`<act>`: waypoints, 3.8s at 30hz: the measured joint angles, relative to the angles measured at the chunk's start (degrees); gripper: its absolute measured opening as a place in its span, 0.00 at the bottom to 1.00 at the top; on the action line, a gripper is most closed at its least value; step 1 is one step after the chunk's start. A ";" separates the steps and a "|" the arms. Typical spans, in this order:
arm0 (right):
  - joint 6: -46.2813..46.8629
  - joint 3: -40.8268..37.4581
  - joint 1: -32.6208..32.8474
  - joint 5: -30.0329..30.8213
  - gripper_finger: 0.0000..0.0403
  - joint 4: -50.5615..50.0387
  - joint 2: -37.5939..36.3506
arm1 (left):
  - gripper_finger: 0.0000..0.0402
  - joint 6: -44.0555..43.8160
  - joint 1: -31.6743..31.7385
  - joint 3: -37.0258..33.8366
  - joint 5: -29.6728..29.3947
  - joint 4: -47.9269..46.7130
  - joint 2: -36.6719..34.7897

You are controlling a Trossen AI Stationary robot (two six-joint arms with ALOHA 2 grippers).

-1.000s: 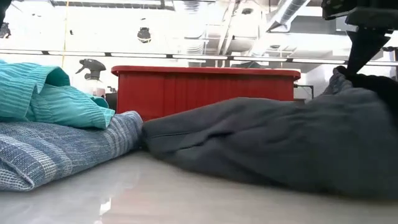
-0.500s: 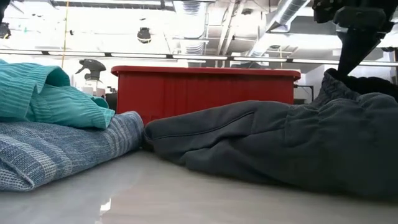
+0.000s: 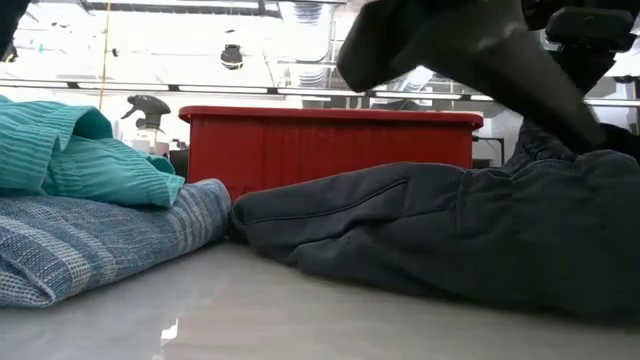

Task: Fold Laundry from Bin
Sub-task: Fold the black shorts from the red organizer bin

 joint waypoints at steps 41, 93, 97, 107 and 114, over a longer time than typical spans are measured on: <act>0.88 0.00 -0.11 0.52 0.03 -5.25 0.00 | 0.01 -0.90 0.59 1.96 -0.24 -19.12 -0.20; -32.29 38.86 -51.99 19.35 0.03 -12.07 -7.33 | 0.01 71.42 37.75 0.87 -15.12 -43.81 -49.80; -42.13 41.59 -56.06 22.56 0.03 -10.43 -5.06 | 0.01 77.20 39.86 0.87 -18.56 -40.40 -49.76; -58.64 59.27 -60.11 23.43 0.03 -5.36 -1.54 | 0.01 103.46 40.14 0.87 -33.98 -19.93 -49.78; -50.82 68.17 -58.21 15.14 0.03 -14.17 -1.44 | 0.01 100.73 37.39 0.90 -34.86 -14.18 -49.83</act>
